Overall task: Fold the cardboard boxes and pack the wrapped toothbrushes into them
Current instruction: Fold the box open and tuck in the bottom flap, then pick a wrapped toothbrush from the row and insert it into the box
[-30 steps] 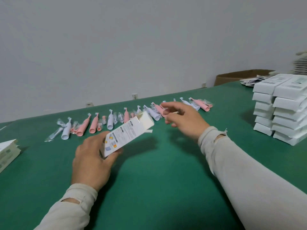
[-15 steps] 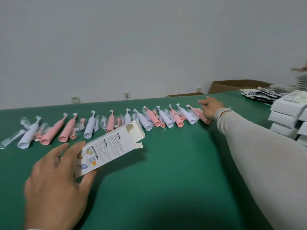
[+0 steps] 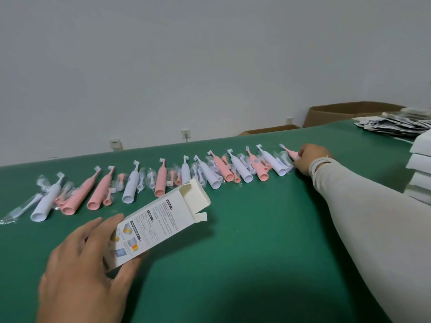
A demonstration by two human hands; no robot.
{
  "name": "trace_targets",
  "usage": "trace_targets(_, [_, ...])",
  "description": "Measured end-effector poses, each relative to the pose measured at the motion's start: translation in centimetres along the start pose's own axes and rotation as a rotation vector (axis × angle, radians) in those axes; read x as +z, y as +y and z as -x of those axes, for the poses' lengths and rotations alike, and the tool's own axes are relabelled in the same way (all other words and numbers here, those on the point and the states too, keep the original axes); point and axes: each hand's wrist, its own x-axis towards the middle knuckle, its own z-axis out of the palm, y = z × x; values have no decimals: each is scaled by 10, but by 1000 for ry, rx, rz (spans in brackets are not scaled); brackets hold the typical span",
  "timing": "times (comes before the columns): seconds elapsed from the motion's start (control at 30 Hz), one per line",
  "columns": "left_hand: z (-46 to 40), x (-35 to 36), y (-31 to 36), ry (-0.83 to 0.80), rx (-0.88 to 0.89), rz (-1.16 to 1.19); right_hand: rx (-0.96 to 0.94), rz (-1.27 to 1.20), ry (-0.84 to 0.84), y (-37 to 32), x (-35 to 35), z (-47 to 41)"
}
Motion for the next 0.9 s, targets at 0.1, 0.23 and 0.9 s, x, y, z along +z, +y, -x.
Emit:
trace_targets(0.1, [1, -3, 3, 12, -5, 17, 105, 0, 20, 6, 0, 4])
trace_targets(0.23, [5, -7, 6, 24, 7, 31, 219, -217, 121, 23, -3, 26])
trace_targets(0.9, [32, -69, -35, 278, -185, 245, -696, -109, 2, -133, 20, 340])
